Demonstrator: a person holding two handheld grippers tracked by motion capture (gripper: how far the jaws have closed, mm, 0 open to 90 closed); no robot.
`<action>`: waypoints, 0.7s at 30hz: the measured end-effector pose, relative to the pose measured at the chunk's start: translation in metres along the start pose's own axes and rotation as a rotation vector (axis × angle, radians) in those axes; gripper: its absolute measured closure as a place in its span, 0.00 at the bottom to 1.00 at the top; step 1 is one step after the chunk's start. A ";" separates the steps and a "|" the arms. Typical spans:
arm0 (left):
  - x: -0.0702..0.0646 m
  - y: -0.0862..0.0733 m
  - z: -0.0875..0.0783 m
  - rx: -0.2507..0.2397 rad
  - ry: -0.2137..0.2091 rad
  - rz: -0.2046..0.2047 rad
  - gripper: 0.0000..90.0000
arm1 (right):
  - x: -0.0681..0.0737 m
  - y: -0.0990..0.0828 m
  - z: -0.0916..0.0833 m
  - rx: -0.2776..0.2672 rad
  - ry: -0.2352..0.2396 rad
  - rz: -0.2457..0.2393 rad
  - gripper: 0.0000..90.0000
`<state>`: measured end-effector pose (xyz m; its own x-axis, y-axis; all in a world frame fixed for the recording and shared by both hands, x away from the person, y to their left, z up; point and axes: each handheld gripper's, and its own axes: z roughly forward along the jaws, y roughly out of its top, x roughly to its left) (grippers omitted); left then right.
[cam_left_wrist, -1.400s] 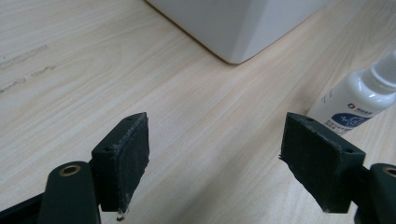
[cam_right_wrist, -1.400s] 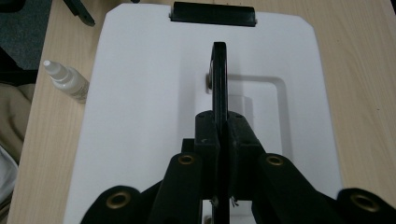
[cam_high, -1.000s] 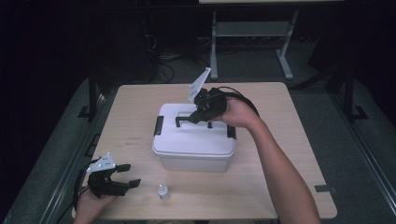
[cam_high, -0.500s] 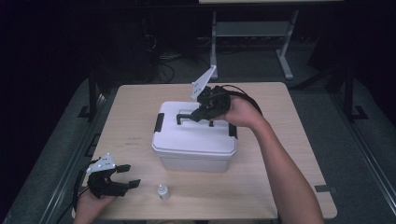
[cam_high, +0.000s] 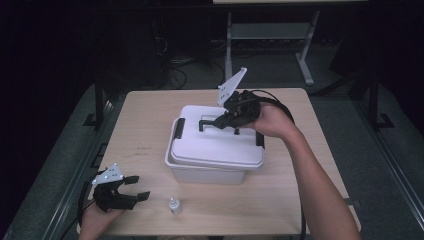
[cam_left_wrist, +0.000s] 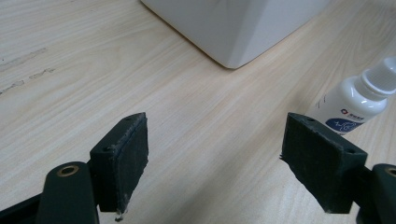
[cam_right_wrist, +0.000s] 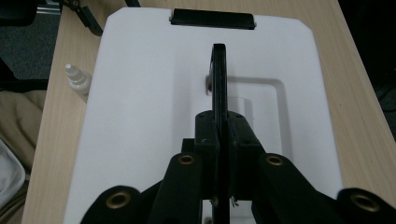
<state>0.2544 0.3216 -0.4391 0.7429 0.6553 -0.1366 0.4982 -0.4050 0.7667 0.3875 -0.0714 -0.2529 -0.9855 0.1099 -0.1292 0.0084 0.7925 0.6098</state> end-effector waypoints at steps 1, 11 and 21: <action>0.000 0.000 0.000 0.003 0.000 0.001 0.25 | 0.002 -0.003 -0.004 -0.009 -0.007 -0.002 0.93; -0.001 -0.001 0.002 0.011 0.004 -0.001 0.25 | 0.007 -0.027 -0.025 -0.020 -0.026 0.020 0.93; -0.002 0.000 0.005 0.024 0.002 0.001 0.25 | 0.013 -0.051 -0.047 -0.017 -0.056 0.060 0.93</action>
<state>0.2552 0.3174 -0.4424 0.7423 0.6564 -0.1346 0.5082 -0.4206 0.7516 0.3658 -0.1387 -0.2493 -0.9724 0.1906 -0.1348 0.0641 0.7731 0.6310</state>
